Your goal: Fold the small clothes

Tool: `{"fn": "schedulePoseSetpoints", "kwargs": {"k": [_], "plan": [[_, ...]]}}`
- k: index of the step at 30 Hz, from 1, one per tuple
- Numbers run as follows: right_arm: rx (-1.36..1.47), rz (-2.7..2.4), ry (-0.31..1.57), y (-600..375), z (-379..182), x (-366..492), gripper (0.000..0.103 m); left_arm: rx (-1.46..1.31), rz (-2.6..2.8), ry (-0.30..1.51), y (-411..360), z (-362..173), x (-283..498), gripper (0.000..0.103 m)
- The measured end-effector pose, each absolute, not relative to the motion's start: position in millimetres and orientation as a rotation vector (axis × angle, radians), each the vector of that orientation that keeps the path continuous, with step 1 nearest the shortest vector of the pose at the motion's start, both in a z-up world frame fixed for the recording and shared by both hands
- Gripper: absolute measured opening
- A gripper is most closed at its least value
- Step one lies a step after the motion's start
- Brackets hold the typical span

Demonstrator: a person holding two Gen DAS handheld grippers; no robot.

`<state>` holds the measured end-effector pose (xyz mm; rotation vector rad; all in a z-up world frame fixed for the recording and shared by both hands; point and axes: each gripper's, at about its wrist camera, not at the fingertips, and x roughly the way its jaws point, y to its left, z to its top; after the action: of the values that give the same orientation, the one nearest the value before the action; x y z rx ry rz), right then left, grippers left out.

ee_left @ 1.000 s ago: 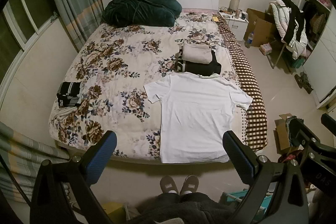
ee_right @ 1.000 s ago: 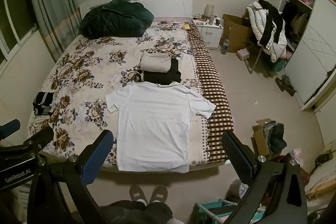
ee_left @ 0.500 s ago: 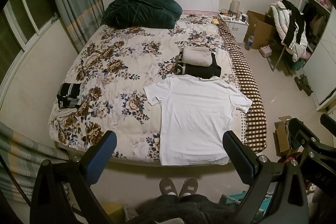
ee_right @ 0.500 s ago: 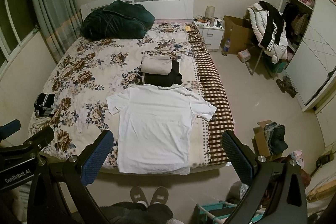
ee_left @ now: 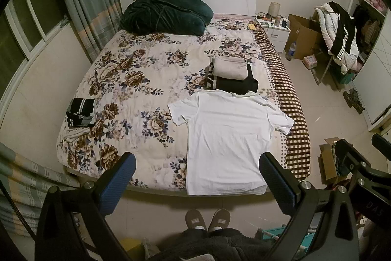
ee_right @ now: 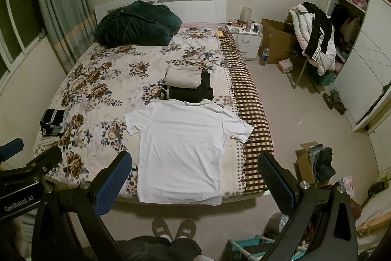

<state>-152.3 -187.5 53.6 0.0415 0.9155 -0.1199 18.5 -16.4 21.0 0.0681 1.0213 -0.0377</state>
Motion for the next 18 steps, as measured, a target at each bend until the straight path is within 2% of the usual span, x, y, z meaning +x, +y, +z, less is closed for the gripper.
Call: {"fn": "schedulePoseSetpoints", "kwargs": {"k": [18], "plan": [[0.042, -0.118, 0.913, -188.3, 53.5, -152.4, 0.103, 0.065, -0.040, 1.015, -18.6, 29.6, 25.0, 0.103]]}}
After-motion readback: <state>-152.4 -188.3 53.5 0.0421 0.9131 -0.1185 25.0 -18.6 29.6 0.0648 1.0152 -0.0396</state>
